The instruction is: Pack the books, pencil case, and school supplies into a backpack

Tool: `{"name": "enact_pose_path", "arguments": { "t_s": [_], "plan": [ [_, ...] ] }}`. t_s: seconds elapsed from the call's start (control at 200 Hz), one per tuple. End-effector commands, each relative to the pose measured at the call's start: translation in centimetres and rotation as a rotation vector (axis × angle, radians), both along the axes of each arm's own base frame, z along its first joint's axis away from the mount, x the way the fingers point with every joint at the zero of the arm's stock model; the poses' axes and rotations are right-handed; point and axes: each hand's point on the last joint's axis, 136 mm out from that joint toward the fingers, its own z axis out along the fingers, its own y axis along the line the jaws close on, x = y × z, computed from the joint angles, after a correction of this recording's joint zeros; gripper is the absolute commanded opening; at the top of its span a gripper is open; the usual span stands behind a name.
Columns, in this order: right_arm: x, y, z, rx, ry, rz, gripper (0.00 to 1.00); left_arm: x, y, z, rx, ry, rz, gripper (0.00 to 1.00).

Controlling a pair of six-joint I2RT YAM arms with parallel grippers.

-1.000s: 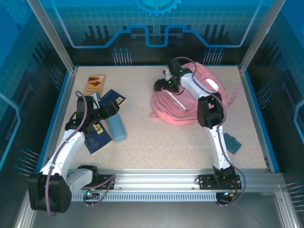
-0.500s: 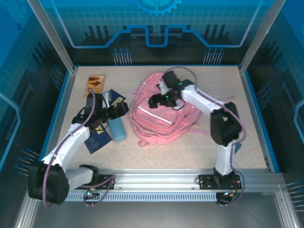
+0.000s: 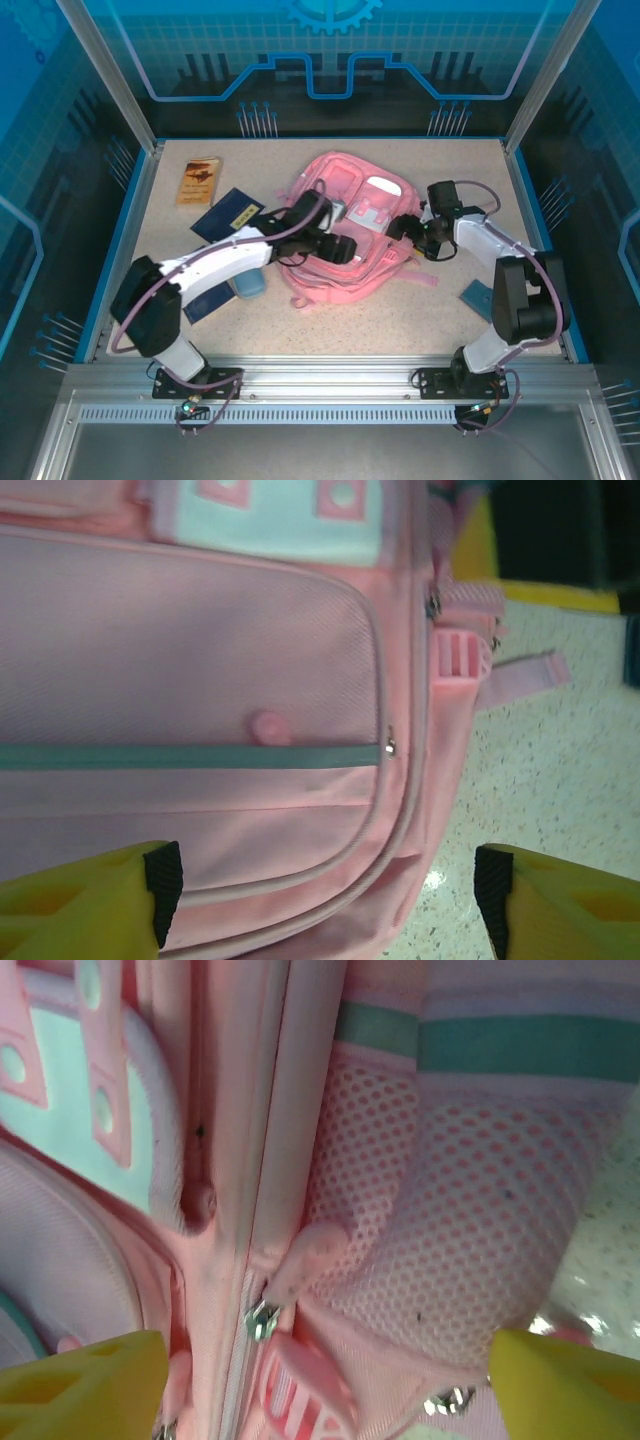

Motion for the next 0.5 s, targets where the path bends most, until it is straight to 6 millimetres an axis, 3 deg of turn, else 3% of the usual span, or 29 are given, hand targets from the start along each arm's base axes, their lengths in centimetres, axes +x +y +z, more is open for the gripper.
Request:
{"name": "enact_pose_path", "arguments": {
  "t_s": [0.0, 0.1, 0.19, 0.275, 0.37, 0.495],
  "plan": [
    [2.9, 0.8, -0.4, 0.085, -0.030, -0.013, 0.78, -0.4, -0.3, -1.6, 0.182, -0.018, -0.049, 0.78],
    [5.2, 2.2, -0.7, 0.161, -0.064, 0.033, 0.66, -1.0, -1.4, -3.0, 0.297, -0.017, -0.102, 0.75],
    [7.2, 3.3, -0.3, 0.214, -0.102, 0.074, 0.64, -1.0, -2.1, -3.8, 0.365, -0.020, -0.142, 0.75],
    [8.7, 3.9, 0.7, 0.251, -0.134, 0.105, 0.64, 0.0, -1.5, -4.8, 0.453, -0.032, -0.125, 0.74],
    [8.6, 2.8, 1.5, 0.206, -0.149, 0.091, 0.67, 1.6, -1.1, -5.2, 0.536, -0.072, -0.110, 0.72],
    [6.9, 0.1, 2.2, 0.131, -0.154, 0.062, 0.77, 3.5, -0.5, -5.9, 0.640, -0.099, -0.098, 0.69]
  ]
}}
